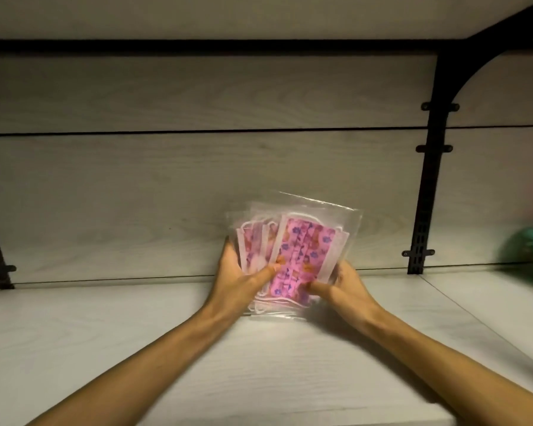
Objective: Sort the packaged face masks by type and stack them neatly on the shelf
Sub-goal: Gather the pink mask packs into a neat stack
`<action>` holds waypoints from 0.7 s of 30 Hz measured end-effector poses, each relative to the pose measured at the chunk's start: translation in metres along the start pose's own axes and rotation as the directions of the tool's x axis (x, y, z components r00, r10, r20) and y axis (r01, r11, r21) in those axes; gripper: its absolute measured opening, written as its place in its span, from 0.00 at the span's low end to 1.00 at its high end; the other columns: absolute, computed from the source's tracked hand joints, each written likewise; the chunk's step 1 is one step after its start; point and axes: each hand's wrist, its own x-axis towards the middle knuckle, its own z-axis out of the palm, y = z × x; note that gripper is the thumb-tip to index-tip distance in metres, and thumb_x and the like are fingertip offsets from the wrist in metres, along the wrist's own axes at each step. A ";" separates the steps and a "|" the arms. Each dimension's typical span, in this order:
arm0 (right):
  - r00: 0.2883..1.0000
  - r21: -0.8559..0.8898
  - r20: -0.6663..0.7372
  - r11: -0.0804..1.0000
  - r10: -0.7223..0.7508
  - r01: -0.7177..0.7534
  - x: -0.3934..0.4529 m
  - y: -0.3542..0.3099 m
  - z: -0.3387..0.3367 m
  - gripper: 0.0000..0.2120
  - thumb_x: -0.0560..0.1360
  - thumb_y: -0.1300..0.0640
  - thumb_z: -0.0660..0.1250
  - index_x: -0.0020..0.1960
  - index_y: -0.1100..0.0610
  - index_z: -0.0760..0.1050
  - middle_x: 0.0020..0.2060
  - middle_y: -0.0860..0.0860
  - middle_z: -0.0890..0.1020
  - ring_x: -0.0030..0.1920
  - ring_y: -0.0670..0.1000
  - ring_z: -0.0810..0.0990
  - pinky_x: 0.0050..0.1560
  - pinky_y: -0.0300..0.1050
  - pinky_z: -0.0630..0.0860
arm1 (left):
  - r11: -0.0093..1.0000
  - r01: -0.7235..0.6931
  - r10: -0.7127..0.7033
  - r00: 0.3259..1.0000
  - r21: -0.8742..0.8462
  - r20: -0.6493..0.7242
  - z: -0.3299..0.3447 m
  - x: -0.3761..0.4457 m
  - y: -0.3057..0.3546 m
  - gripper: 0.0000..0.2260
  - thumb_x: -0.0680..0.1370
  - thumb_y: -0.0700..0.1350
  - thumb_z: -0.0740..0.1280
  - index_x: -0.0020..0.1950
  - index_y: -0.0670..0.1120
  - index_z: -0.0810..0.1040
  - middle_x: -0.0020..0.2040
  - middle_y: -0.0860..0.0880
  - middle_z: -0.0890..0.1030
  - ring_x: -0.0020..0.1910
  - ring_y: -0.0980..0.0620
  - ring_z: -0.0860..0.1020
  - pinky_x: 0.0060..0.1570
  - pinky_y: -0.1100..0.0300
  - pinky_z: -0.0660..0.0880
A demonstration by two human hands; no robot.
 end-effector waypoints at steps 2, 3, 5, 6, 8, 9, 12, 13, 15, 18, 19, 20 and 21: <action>1.000 0.018 -0.016 1.000 -0.012 0.012 -0.001 0.000 -0.001 0.25 0.70 0.70 0.72 0.64 0.58 0.72 0.53 0.49 0.86 0.54 0.49 0.85 0.49 0.36 0.81 | 0.999 -0.031 0.031 0.999 0.025 0.007 0.000 -0.002 -0.004 0.31 0.71 0.30 0.76 0.70 0.45 0.68 0.61 0.44 0.82 0.57 0.50 0.84 0.50 0.57 0.82; 0.999 0.042 -0.027 0.999 -0.026 0.027 0.000 -0.001 -0.001 0.26 0.69 0.69 0.72 0.65 0.58 0.71 0.53 0.50 0.86 0.54 0.50 0.85 0.49 0.36 0.80 | 0.997 -0.053 0.053 0.999 0.051 -0.011 0.001 -0.001 -0.004 0.31 0.71 0.31 0.76 0.70 0.45 0.68 0.61 0.46 0.82 0.58 0.51 0.83 0.52 0.57 0.82; 0.998 0.096 -0.051 0.995 -0.033 0.038 0.003 -0.002 0.000 0.28 0.67 0.67 0.72 0.65 0.59 0.71 0.54 0.53 0.85 0.54 0.52 0.85 0.50 0.39 0.81 | 0.996 -0.051 0.054 0.998 0.069 -0.040 0.002 0.001 -0.006 0.32 0.70 0.34 0.78 0.69 0.45 0.68 0.60 0.46 0.81 0.58 0.50 0.83 0.56 0.56 0.81; 0.998 0.123 -0.064 0.992 -0.029 0.037 0.005 -0.001 0.001 0.29 0.66 0.67 0.72 0.66 0.60 0.70 0.54 0.55 0.85 0.54 0.54 0.85 0.50 0.41 0.82 | 0.998 -0.026 0.029 0.999 0.056 -0.043 0.003 0.000 -0.008 0.32 0.68 0.36 0.78 0.68 0.45 0.68 0.60 0.45 0.81 0.58 0.49 0.83 0.57 0.53 0.81; 0.997 0.148 -0.080 0.989 -0.007 0.019 0.005 0.000 0.001 0.31 0.64 0.66 0.71 0.66 0.61 0.70 0.53 0.56 0.85 0.53 0.54 0.85 0.50 0.44 0.83 | 0.999 0.026 -0.024 0.999 0.046 -0.034 0.005 -0.002 -0.012 0.33 0.67 0.37 0.78 0.68 0.44 0.68 0.60 0.42 0.81 0.57 0.47 0.83 0.56 0.50 0.81; 0.998 0.148 -0.063 0.989 0.012 -0.003 0.004 0.001 0.001 0.31 0.64 0.65 0.70 0.66 0.60 0.70 0.53 0.56 0.85 0.53 0.53 0.85 0.50 0.44 0.83 | 0.998 0.045 -0.044 0.999 0.047 -0.028 0.005 -0.003 -0.015 0.32 0.68 0.35 0.78 0.68 0.44 0.68 0.59 0.42 0.81 0.56 0.48 0.83 0.54 0.52 0.81; 0.997 0.112 0.014 0.991 0.073 -0.074 0.002 0.000 0.006 0.29 0.63 0.64 0.69 0.65 0.58 0.72 0.51 0.53 0.86 0.52 0.51 0.85 0.47 0.39 0.82 | 0.995 0.095 -0.095 0.995 0.029 -0.012 0.004 -0.003 -0.018 0.27 0.71 0.31 0.76 0.64 0.46 0.71 0.54 0.44 0.84 0.51 0.50 0.85 0.46 0.60 0.82; 0.995 0.087 0.023 0.991 0.095 -0.097 0.004 -0.001 0.007 0.28 0.62 0.62 0.69 0.63 0.58 0.74 0.51 0.53 0.86 0.52 0.51 0.85 0.47 0.39 0.81 | 0.994 0.109 -0.109 0.994 0.020 -0.015 0.003 -0.001 -0.018 0.25 0.71 0.30 0.75 0.63 0.45 0.72 0.52 0.44 0.85 0.50 0.49 0.86 0.45 0.59 0.82; 0.991 0.044 0.015 0.990 0.133 -0.134 0.010 -0.004 0.005 0.26 0.60 0.61 0.69 0.59 0.60 0.76 0.51 0.54 0.86 0.54 0.53 0.84 0.51 0.42 0.80 | 0.990 0.142 -0.142 0.989 0.010 -0.031 0.002 0.001 -0.016 0.20 0.73 0.30 0.74 0.62 0.42 0.76 0.50 0.44 0.87 0.49 0.44 0.86 0.45 0.53 0.84; 0.960 -0.027 -0.047 0.961 0.274 -0.276 0.012 -0.008 0.000 0.33 0.59 0.53 0.75 0.63 0.56 0.73 0.54 0.51 0.84 0.55 0.51 0.82 0.50 0.43 0.76 | 0.981 0.190 -0.193 0.975 -0.044 -0.107 0.000 0.005 -0.008 0.15 0.74 0.31 0.73 0.60 0.37 0.79 0.49 0.42 0.87 0.47 0.42 0.86 0.44 0.52 0.84; 0.948 -0.064 -0.053 0.946 0.314 -0.317 0.011 -0.009 -0.001 0.35 0.60 0.50 0.77 0.65 0.54 0.72 0.55 0.48 0.83 0.54 0.49 0.82 0.49 0.43 0.76 | 0.975 0.200 -0.212 0.968 -0.093 -0.135 0.000 0.007 -0.005 0.14 0.75 0.31 0.72 0.60 0.37 0.79 0.49 0.41 0.87 0.47 0.42 0.86 0.43 0.53 0.84; 0.942 -0.090 -0.045 0.937 0.334 -0.336 0.008 -0.008 -0.001 0.35 0.62 0.48 0.79 0.65 0.52 0.71 0.55 0.47 0.83 0.54 0.48 0.82 0.50 0.44 0.78 | 0.964 0.212 -0.237 0.959 -0.162 -0.157 -0.001 0.010 -0.002 0.14 0.75 0.32 0.72 0.61 0.36 0.79 0.50 0.40 0.86 0.48 0.42 0.86 0.44 0.53 0.84; 0.941 -0.093 -0.032 0.936 0.338 -0.339 0.007 -0.007 -0.001 0.32 0.65 0.48 0.79 0.65 0.53 0.72 0.54 0.47 0.84 0.53 0.48 0.83 0.52 0.46 0.79 | 0.941 0.225 -0.272 0.947 -0.253 -0.171 -0.001 0.013 0.000 0.15 0.75 0.32 0.71 0.62 0.36 0.79 0.52 0.38 0.86 0.51 0.41 0.85 0.48 0.51 0.83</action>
